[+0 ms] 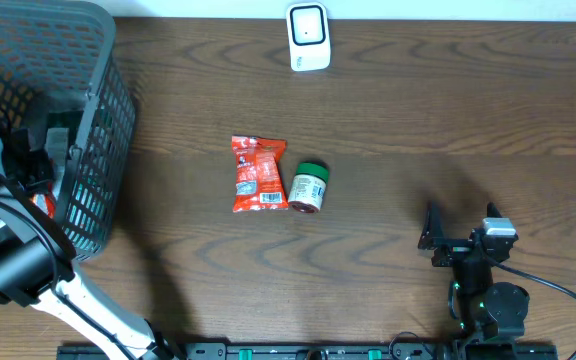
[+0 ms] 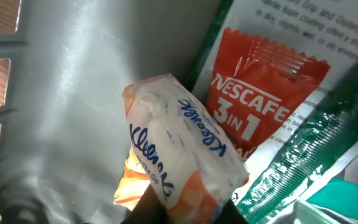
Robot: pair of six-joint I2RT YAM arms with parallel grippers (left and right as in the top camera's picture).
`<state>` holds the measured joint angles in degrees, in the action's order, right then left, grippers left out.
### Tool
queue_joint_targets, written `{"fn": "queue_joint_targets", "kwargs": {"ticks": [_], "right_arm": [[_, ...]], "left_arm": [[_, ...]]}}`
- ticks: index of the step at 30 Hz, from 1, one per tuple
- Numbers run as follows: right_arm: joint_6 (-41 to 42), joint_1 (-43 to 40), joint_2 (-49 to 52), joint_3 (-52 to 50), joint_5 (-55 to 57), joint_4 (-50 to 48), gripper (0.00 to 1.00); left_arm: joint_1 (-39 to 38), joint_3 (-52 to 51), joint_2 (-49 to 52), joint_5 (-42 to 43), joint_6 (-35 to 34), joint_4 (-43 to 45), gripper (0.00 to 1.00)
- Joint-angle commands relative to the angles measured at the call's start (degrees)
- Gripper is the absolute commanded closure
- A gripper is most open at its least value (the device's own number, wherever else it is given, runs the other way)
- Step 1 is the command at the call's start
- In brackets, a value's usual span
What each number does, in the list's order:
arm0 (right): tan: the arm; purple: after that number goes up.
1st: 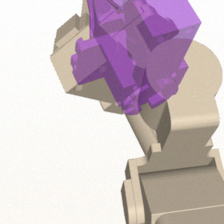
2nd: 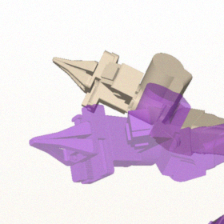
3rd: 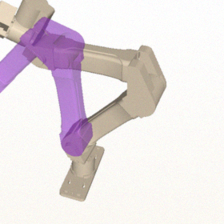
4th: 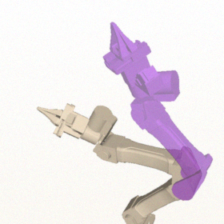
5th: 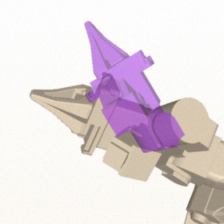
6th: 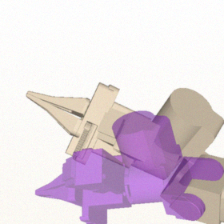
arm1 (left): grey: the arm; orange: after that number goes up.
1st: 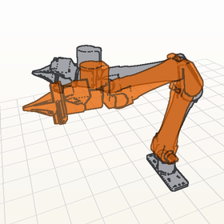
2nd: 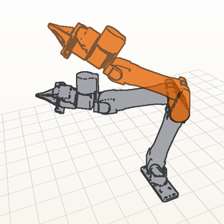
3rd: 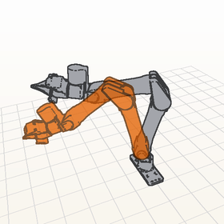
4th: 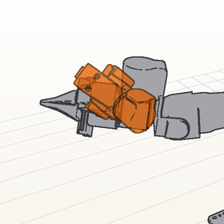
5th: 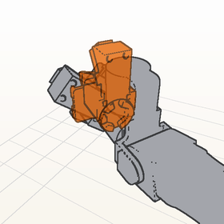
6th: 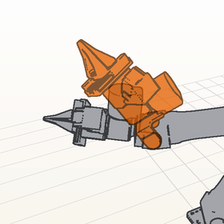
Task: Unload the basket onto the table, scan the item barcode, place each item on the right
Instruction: 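Reach into the basket and grasp the Kleenex pack and Nescafe sachet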
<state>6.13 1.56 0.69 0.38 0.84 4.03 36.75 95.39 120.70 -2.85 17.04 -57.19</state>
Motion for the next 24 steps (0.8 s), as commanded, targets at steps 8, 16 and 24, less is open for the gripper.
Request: {"fn": "queue_joint_targets", "kwargs": {"ticks": [8, 16, 24], "right_arm": [[0.7, -0.4, -0.2, -0.1, 0.1, 0.2, 0.01], [0.7, -0.4, -0.2, -0.1, 0.1, 0.2, 0.01], [0.7, -0.4, -0.2, -0.1, 0.1, 0.2, 0.01]], "left_arm": [[-0.2, 7.8, -17.1, 3.7, -5.1, 2.4, 0.93], [-2.5, 7.8, -38.8, 6.8, -17.9, 4.8, 0.92], [-19.8, 7.8, -51.9, 13.0, -29.5, -8.4, 0.93]]}}
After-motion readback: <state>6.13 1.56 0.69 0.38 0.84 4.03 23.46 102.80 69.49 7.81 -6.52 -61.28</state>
